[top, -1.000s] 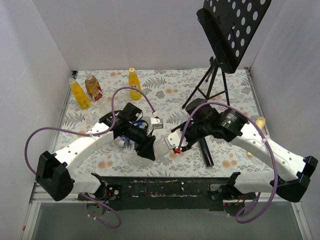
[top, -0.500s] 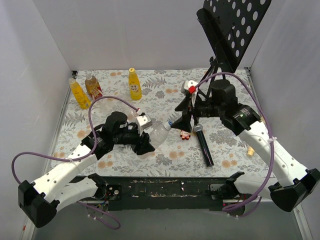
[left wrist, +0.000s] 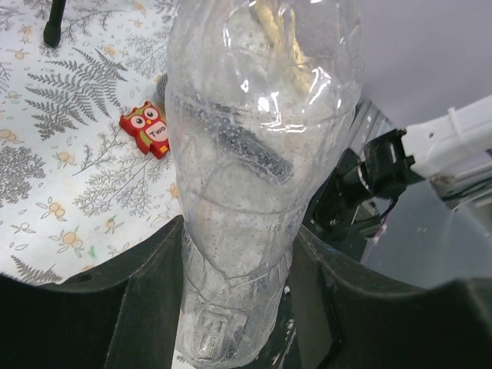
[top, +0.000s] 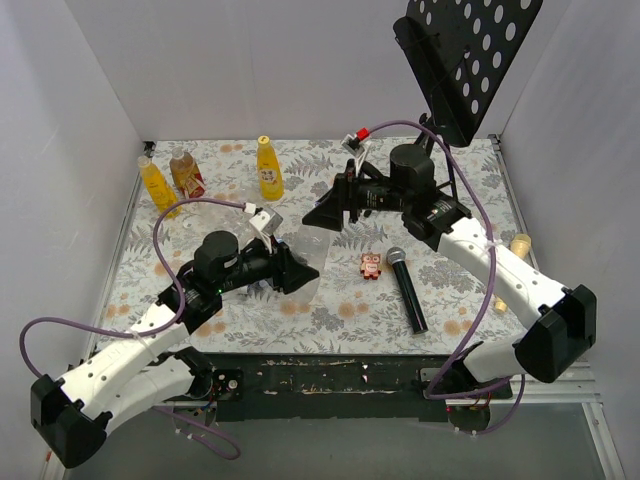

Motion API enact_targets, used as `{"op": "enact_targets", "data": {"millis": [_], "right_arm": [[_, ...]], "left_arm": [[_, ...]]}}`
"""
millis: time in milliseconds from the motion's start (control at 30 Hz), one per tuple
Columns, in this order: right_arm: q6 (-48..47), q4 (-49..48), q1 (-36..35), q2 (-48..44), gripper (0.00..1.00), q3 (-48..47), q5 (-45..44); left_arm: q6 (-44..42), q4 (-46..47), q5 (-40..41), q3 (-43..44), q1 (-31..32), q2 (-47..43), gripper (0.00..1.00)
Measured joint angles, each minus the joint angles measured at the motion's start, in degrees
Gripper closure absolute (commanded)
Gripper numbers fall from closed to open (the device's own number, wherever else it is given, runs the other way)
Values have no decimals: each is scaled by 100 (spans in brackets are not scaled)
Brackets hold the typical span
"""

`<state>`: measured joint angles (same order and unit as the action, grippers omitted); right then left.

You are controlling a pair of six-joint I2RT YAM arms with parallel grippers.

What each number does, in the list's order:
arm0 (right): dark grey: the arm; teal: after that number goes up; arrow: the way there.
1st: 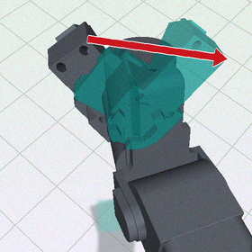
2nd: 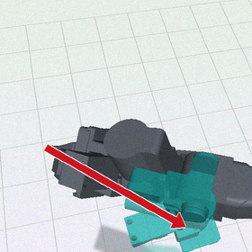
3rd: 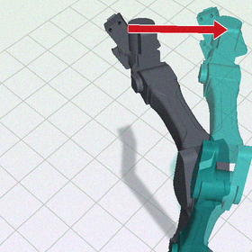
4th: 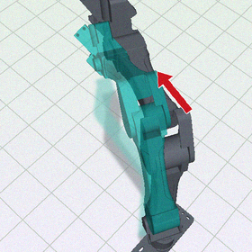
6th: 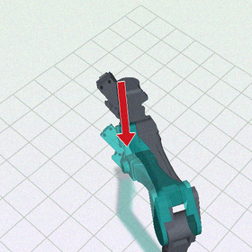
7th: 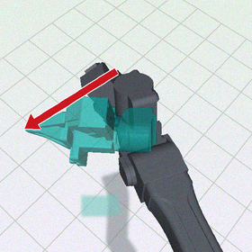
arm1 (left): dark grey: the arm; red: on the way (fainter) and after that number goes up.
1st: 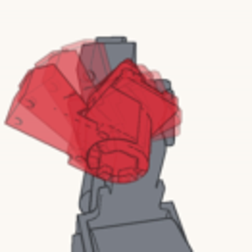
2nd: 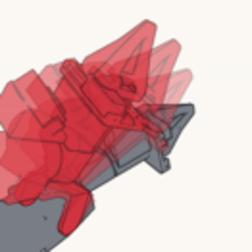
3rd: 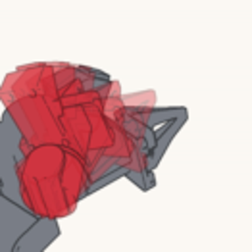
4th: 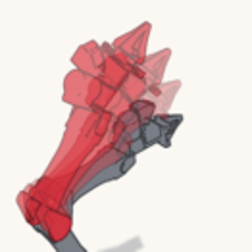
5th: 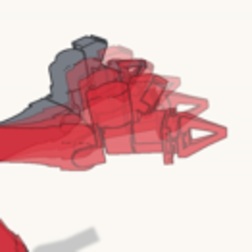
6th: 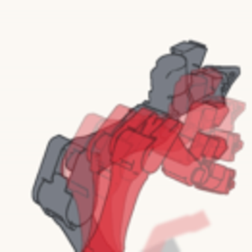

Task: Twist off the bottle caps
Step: Unscrew the bottle cap from the plastic bottle.

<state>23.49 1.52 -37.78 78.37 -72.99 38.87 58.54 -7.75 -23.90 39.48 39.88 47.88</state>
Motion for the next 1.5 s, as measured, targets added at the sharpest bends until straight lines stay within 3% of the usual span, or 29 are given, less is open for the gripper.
{"op": "enact_targets", "data": {"millis": [400, 567, 733, 900, 933, 1100, 1167, 1200, 1267, 1333, 1500], "right_arm": [[968, -625, -22, 463, 30, -350, -157], [1143, -780, -22, 496, 50, -365, -125], [1244, -828, -22, 590, 57, -367, -98], [1209, -911, -22, 601, 95, -367, -98], [1211, -925, -20, 601, 99, -367, -98], [1209, -957, -22, 601, 99, -367, -96], [1204, -966, -22, 601, 99, -367, -96], [1187, -966, -22, 601, 99, -367, -96], [1141, -942, -22, 601, 99, -367, -96], [1106, -927, -22, 603, 99, -367, -79], [1016, -907, -22, 603, 99, -367, -26]], "left_arm": [[872, 671, 90, -66, 0, 199, 100], [973, 798, 92, -66, 0, 313, 100], [1034, 828, 101, -68, 0, 391, 100], [1119, 905, 101, -66, 0, 417, 100], [1126, 914, 114, -66, 0, 420, 100], [1165, 951, 114, -66, 0, 433, 100], [1200, 973, 114, -70, 0, 433, 77], [1228, 1008, 116, -90, 0, 431, 54], [1296, 1123, 120, -166, 0, 413, 31], [1373, 1211, 131, -234, 0, 385, 16], [1517, 1405, 234, -256, 0, 234, 2]]}}
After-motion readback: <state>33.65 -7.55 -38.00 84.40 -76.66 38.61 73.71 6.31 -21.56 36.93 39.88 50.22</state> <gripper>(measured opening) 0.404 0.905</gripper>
